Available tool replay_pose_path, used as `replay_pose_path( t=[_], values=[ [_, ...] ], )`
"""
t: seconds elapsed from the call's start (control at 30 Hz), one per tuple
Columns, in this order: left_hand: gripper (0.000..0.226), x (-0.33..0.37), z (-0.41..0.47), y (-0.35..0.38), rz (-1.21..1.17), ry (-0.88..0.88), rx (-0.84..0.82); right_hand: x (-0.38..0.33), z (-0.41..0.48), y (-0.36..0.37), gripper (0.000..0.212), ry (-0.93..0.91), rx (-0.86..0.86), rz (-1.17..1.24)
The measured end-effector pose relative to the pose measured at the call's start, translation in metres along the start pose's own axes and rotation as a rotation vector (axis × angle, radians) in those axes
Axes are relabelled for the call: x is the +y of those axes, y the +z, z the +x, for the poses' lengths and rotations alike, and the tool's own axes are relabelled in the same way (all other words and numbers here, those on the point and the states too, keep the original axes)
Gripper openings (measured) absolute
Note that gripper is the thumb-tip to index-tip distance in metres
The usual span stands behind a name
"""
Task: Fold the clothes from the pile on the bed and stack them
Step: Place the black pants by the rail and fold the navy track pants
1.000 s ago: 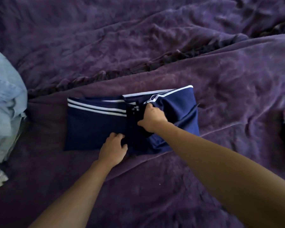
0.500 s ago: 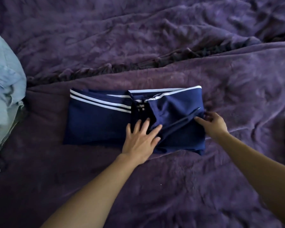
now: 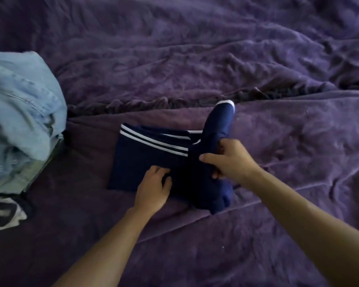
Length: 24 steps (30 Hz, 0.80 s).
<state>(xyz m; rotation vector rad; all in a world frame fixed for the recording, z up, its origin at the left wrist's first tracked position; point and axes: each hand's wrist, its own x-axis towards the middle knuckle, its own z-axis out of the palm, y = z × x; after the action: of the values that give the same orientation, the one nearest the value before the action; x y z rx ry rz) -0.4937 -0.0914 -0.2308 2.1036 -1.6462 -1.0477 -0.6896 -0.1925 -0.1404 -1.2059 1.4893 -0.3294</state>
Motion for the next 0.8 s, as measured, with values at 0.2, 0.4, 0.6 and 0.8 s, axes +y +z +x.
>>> replay_pose_path(
  t=[0.2, 0.4, 0.6, 0.8],
  values=[
    [0.027, -0.096, -0.031, -0.075, -0.046, -0.265, 0.245, -0.053, 0.055, 0.154, 0.022, -0.096, -0.133, -0.417],
    [0.024, -0.151, -0.028, -0.108, -0.055, -0.349, 0.276, -0.038, 0.076, 0.227, 0.02, -0.022, -0.423, -0.304],
    [0.052, -0.109, 0.037, -0.099, -0.074, -0.197, 0.311, 0.023, 0.052, 0.149, 0.033, -0.308, 0.492, -0.47],
    [0.082, -0.085, 0.093, -0.05, 0.219, -0.273, 0.168, 0.07, 0.075, 0.137, 0.078, 0.072, 0.382, -0.6]
  ],
)
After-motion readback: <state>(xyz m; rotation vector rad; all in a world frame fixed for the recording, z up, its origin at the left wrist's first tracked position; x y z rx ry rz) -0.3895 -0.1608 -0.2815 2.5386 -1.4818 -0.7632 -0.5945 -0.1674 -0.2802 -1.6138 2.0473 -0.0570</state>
